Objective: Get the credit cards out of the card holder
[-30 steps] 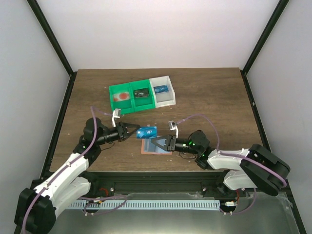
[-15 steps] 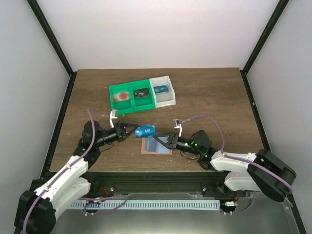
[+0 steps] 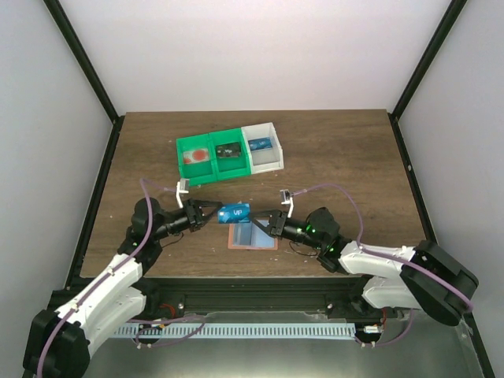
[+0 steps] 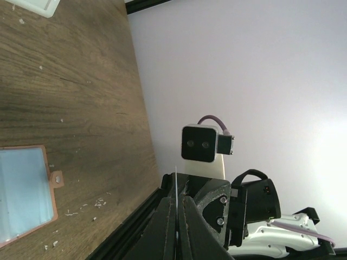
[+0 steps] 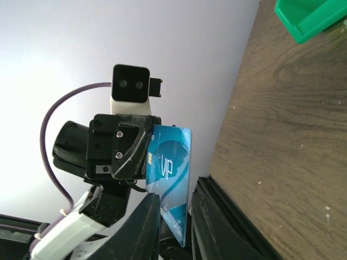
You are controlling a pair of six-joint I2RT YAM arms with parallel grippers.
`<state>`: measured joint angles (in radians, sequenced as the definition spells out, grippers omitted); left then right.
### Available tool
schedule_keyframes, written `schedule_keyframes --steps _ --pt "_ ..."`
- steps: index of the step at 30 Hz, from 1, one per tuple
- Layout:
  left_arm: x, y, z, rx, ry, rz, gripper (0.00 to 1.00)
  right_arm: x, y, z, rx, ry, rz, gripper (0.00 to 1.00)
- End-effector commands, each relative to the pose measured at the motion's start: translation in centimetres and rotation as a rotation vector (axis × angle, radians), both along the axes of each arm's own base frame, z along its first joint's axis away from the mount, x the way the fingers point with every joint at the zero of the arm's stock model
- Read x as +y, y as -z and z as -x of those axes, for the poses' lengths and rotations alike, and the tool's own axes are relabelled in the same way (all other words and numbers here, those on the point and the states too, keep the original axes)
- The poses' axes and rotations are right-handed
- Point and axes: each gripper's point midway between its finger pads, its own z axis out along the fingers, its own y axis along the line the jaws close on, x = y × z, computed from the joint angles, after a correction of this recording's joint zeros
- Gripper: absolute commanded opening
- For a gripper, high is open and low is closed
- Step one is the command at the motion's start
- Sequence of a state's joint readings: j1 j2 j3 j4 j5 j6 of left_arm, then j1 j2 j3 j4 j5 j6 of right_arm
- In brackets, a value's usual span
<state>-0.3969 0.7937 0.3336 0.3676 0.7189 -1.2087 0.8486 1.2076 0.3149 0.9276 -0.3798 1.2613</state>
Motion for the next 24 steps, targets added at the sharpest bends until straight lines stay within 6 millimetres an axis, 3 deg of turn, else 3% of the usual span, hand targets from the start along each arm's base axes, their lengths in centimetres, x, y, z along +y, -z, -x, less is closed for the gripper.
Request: schedule_keyframes --steps 1,9,15,18,19,24 --pt "0.3 -0.3 -0.2 -0.018 -0.020 0.012 0.00 0.5 -1.0 -0.7 -0.028 0.016 -0.004 0.17" --pt "0.5 -0.9 -0.7 -0.041 -0.051 0.019 0.00 0.9 -1.4 -0.5 -0.043 -0.008 -0.010 0.21" --pt "0.5 -0.8 -0.8 -0.040 -0.056 0.021 0.00 1.1 -1.6 -0.5 -0.053 -0.017 -0.014 0.03" --pt "0.5 -0.9 -0.7 -0.052 -0.053 0.019 0.00 1.1 -1.7 -0.4 -0.064 -0.021 -0.014 0.00" --pt "0.5 -1.1 -0.7 -0.061 -0.051 0.019 0.04 1.1 -1.7 -0.4 -0.069 -0.020 -0.013 0.00" --pt "0.7 -1.1 -0.5 -0.096 -0.050 -0.041 0.52 0.6 -1.9 -1.0 -0.095 0.006 0.028 0.00"
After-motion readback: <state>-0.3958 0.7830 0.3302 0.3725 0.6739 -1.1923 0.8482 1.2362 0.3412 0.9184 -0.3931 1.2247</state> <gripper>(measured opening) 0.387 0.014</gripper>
